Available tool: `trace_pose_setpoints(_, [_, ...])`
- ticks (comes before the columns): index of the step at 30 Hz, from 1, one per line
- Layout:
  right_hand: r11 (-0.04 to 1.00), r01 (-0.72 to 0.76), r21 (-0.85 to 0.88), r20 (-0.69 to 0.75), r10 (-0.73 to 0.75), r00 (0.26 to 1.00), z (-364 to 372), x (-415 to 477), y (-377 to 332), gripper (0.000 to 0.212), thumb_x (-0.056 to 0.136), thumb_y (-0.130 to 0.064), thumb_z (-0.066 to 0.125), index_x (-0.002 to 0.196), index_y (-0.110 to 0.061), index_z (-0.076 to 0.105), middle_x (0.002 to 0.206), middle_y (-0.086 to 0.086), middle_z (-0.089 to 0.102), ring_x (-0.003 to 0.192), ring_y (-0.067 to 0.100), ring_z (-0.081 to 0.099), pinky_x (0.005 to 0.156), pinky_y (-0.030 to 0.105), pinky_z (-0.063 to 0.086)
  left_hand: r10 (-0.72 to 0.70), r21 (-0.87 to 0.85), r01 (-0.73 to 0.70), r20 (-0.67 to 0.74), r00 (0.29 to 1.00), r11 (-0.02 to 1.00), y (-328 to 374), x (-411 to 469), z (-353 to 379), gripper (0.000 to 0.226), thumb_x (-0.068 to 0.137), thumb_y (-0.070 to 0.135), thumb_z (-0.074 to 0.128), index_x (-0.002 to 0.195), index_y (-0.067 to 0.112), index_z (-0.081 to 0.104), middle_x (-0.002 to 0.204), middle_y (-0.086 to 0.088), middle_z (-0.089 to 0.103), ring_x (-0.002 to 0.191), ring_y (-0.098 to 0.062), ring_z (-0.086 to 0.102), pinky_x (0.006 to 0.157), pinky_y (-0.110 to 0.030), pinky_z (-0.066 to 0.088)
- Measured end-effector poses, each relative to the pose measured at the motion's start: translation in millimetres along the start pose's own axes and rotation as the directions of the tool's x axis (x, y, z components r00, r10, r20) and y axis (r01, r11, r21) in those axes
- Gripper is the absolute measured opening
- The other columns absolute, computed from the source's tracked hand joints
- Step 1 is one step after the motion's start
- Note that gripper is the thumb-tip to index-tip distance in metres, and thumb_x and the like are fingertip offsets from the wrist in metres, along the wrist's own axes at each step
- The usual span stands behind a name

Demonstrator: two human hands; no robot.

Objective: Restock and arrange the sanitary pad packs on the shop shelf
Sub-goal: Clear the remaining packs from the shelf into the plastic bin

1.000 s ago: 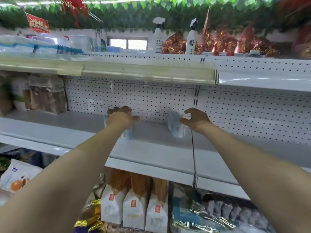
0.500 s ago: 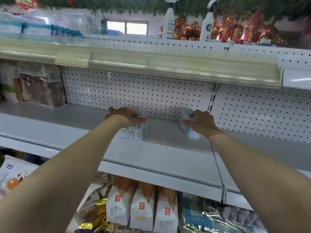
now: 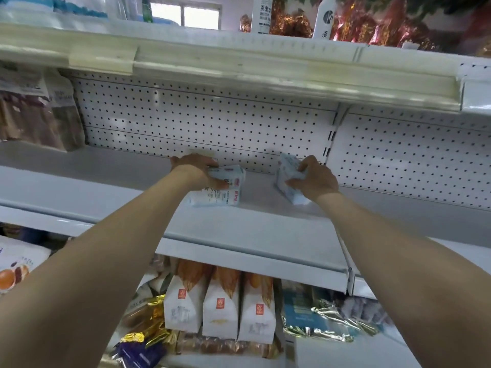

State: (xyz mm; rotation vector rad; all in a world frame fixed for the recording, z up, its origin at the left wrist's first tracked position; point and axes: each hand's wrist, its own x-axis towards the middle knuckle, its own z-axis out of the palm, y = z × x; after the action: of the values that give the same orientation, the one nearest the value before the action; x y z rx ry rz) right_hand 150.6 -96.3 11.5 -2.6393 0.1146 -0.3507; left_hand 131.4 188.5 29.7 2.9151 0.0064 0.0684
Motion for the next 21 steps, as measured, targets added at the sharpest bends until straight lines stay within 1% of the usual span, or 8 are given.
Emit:
trace_pose_setpoints(3, [1.000,-0.029,0.004,0.015,0.029,0.999,-8.5,-15.0,1.2,0.049,0.082,-0.041,0.078,0.111,-0.021,0.044,0.104,0.005,0.060,0.092,0.028,0.056,0.073,0.033,0.042,-0.022,0.050,0.021,0.019,1.000,0.999,8.4,-10.7,-2.3,0.082,0.075,0.063,0.076,0.145,0.037,0.044,0.144,0.005,0.051,0.133,-0.021,0.046,0.115,-0.036,0.026])
trace_pose_setpoints(6, [0.998,-0.061,0.010,0.055,0.060,0.997,-23.4,-38.4,5.1,0.050,0.081,-0.044,0.077,0.112,-0.022,0.044,0.104,0.005,0.060,0.094,0.026,0.058,0.075,0.032,0.047,-0.034,0.019,0.033,0.019,0.999,0.999,21.9,-28.7,-3.1,0.081,0.078,0.051,0.080,0.147,0.026,0.044,0.144,-0.001,0.052,0.129,-0.024,0.049,0.112,-0.037,0.037])
trace_pose_setpoints(10, [0.989,-0.067,0.131,0.062,0.060,0.996,-50.9,-81.7,33.3,0.055,0.080,-0.043,0.082,0.116,-0.017,0.049,0.102,0.005,0.059,0.096,0.026,0.060,0.076,0.033,0.050,-0.020,-0.003,0.020,-0.033,0.999,1.000,54.9,-62.2,8.6,0.089,0.070,0.063,0.080,0.142,0.021,0.049,0.139,-0.005,0.057,0.126,-0.028,0.052,0.104,-0.037,0.044])
trace_pose_setpoints(13, [0.978,-0.066,0.197,0.032,0.061,0.998,-79.4,-124.7,66.9,0.054,0.083,-0.038,0.081,0.120,-0.014,0.049,0.102,0.004,0.056,0.089,0.024,0.056,0.067,0.030,0.040,-0.021,-0.041,0.018,-0.062,0.998,0.999,94.9,-100.2,16.9,0.081,0.069,0.066,0.079,0.134,0.023,0.056,0.134,-0.004,0.060,0.125,-0.029,0.052,0.099,-0.036,0.041])
trace_pose_setpoints(15, [0.958,-0.082,0.275,-0.007,0.088,0.996,-102.6,-154.7,94.4,0.053,0.084,-0.035,0.081,0.120,-0.013,0.049,0.099,0.001,0.053,0.083,0.018,0.051,0.060,0.029,0.039,-0.019,-0.124,0.013,-0.051,0.999,0.992,125.7,-126.7,22.6,0.073,0.068,0.062,0.082,0.125,0.021,0.062,0.124,-0.002,0.065,0.109,-0.024,0.059,0.087,-0.032,0.044])
trace_pose_setpoints(17, [0.935,-0.114,0.336,-0.027,0.131,0.991,-127.0,-185.8,126.3,0.052,0.083,-0.036,0.082,0.116,-0.013,0.050,0.094,-0.002,0.052,0.081,0.016,0.052,0.066,0.030,0.044,-0.016,-0.261,0.014,-0.003,1.000,0.965,160.0,-155.7,29.4,0.071,0.068,0.056,0.085,0.122,0.016,0.061,0.120,-0.004,0.067,0.095,-0.022,0.058,0.083,-0.032,0.049])
trace_pose_setpoints(19, [0.917,-0.138,0.374,-0.060,0.173,0.983,-151.8,-217.4,161.9,0.054,0.079,-0.039,0.085,0.114,-0.014,0.052,0.101,0.000,0.055,0.091,0.020,0.055,0.080,0.032,0.049,0.006,-0.424,0.020,0.059,0.998,0.905,195.6,-183.3,41.6,0.074,0.068,0.055,0.086,0.124,0.015,0.058,0.123,-0.005,0.065,0.101,-0.024,0.061,0.091,-0.036,0.052])
trace_pose_setpoints(21, [0.903,-0.165,0.397,-0.090,0.217,0.972,-177.5,-249.9,199.7,0.054,0.077,-0.040,0.086,0.111,-0.016,0.052,0.111,0.004,0.057,0.099,0.023,0.058,0.084,0.036,0.052,0.043,-0.583,0.012,0.081,0.996,0.812,233.3,-217.4,56.0,0.067,0.071,0.050,0.086,0.120,0.016,0.055,0.117,-0.003,0.063,0.103,-0.025,0.059,0.090,-0.035,0.050])
